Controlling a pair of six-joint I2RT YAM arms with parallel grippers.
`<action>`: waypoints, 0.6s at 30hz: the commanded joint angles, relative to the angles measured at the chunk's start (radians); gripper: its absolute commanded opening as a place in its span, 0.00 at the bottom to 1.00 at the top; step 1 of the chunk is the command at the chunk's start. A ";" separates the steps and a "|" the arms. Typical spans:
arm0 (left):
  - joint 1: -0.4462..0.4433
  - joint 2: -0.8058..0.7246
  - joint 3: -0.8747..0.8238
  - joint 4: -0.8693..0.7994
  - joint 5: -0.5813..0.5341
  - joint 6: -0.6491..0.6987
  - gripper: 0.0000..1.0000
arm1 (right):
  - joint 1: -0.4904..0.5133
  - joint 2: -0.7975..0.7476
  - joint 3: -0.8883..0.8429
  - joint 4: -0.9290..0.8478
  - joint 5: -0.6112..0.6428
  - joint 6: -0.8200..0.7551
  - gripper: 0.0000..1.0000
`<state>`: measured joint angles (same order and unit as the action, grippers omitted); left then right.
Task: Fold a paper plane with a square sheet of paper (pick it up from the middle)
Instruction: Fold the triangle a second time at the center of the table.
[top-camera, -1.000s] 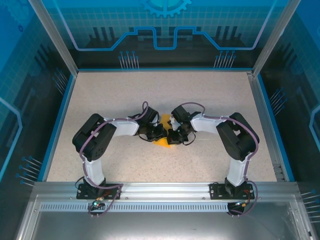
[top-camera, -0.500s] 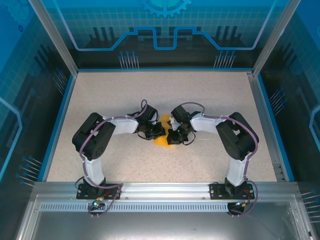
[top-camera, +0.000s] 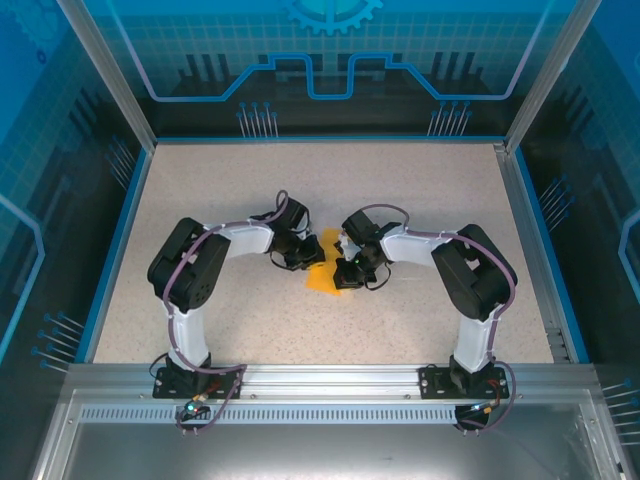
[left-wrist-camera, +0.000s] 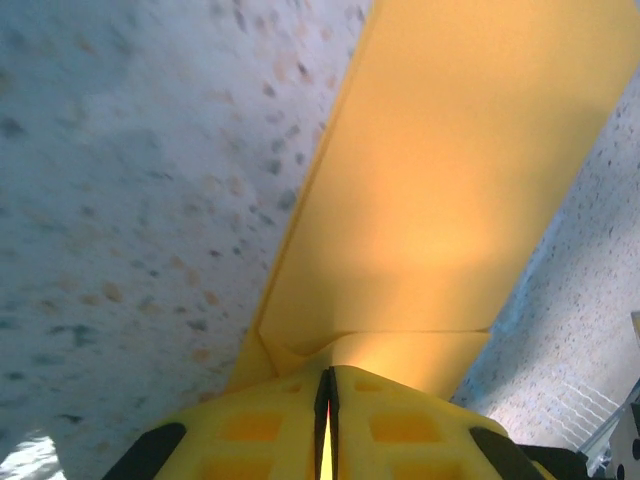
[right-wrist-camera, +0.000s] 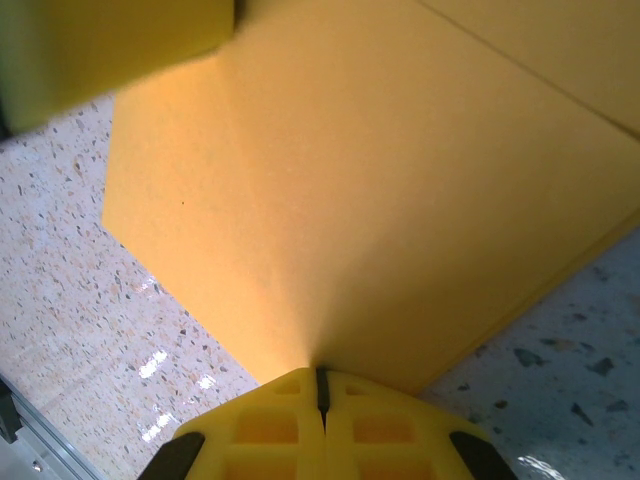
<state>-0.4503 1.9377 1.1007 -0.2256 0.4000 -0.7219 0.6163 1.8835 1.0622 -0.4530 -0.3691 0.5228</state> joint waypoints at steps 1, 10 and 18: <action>0.069 0.044 0.023 -0.061 -0.156 0.042 0.13 | 0.000 0.113 -0.070 -0.112 0.197 -0.010 0.04; 0.079 0.037 0.108 -0.108 -0.161 0.081 0.14 | 0.000 0.087 -0.053 -0.105 0.160 -0.007 0.04; 0.080 -0.036 0.161 -0.174 -0.205 0.102 0.17 | -0.011 -0.012 0.001 -0.018 0.033 0.021 0.10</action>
<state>-0.3710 1.9579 1.2469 -0.3416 0.2310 -0.6460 0.6163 1.8736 1.0702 -0.4484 -0.3759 0.5312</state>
